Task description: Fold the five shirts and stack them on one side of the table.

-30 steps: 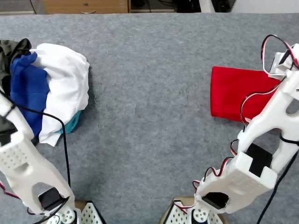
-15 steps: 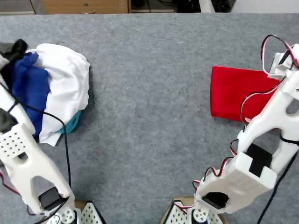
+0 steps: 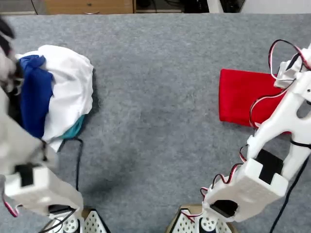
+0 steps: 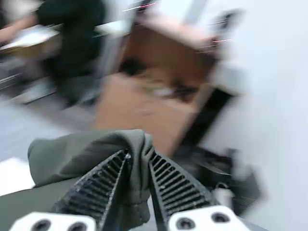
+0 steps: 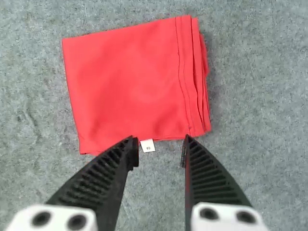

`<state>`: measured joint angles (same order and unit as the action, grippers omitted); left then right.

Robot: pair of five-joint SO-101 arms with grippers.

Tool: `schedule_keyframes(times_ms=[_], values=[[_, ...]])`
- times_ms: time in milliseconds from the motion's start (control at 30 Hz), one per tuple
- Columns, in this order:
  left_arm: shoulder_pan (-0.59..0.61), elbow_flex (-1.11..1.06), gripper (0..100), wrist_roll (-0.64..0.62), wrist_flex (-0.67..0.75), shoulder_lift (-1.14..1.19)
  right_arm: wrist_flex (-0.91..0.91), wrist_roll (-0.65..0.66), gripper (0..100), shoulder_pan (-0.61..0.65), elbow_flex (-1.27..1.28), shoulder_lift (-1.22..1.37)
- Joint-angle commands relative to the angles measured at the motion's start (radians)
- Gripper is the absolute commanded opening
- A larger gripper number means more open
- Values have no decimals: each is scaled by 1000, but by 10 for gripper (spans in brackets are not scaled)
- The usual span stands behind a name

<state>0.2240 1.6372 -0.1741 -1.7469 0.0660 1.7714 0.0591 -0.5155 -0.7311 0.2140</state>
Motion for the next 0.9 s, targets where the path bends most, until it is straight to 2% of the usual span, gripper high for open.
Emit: schedule_keyframes(times_ms=[0,67,200,300,367,467,533,667,767,867], values=[[-319,23,18,-5,-11,-62,12,9,160,-4,-2,-53],[-463,-15,18,-5,-11,-56,12,9,160,-7,-4,-53],[-686,-371,18,2,-11,-2,12,9,160,-7,-7,-54],[-845,-683,18,127,-11,42,12,9,160,-4,-7,-54],[-931,-859,18,233,-11,56,12,9,160,-4,-7,-54],[-985,-996,38,218,-8,44,12,9,162,-2,-7,-54],[-967,-997,110,150,-6,25,12,9,163,-2,-7,-54],[-810,-908,271,-112,-11,-84,12,71,163,2,-5,-54],[-643,-827,278,-130,-8,-196,12,121,163,30,-1,-54],[-358,-813,278,-129,34,-240,12,163,163,65,-1,-54]])
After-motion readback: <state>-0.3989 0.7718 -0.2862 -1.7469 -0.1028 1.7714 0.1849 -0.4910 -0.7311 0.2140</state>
